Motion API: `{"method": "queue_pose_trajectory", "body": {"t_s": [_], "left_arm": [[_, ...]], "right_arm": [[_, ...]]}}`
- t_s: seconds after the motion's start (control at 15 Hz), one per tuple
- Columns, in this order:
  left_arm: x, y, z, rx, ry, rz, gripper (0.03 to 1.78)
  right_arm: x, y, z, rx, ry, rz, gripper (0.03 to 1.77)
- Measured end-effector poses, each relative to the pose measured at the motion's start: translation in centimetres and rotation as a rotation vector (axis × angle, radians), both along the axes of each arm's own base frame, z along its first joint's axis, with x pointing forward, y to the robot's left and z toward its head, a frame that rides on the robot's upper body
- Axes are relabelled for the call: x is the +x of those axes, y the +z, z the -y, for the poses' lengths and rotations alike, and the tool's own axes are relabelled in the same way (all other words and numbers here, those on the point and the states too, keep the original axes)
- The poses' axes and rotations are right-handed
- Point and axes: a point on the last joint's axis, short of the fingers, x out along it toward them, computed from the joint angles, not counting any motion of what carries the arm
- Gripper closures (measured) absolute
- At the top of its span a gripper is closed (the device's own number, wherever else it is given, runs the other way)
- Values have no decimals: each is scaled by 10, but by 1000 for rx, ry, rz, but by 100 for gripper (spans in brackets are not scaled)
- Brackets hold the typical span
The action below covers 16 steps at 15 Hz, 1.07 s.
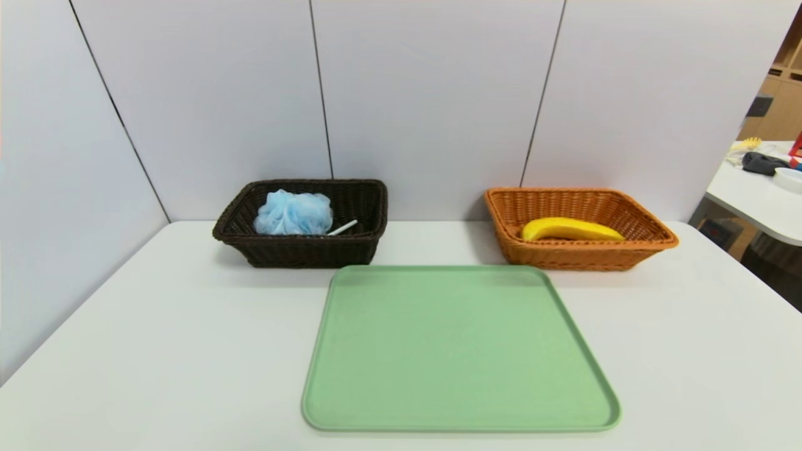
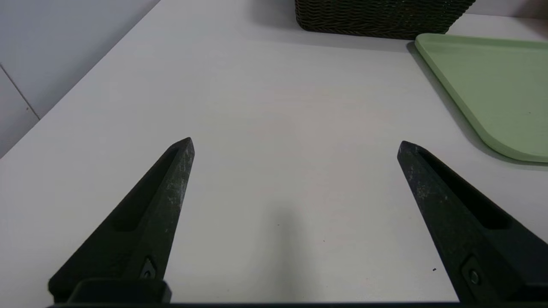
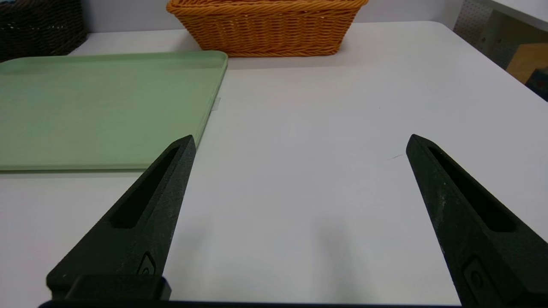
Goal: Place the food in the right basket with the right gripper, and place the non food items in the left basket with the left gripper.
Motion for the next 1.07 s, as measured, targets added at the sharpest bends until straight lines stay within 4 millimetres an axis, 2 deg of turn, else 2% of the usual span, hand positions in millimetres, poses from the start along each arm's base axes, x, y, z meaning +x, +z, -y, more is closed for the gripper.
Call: {"method": "queue_pose_trajectory", "body": {"t_s": [1.07], "left_arm": [[0, 0, 0, 0, 0, 0, 12]], "right_arm": [[0, 0, 0, 0, -1, 0, 10]]}}
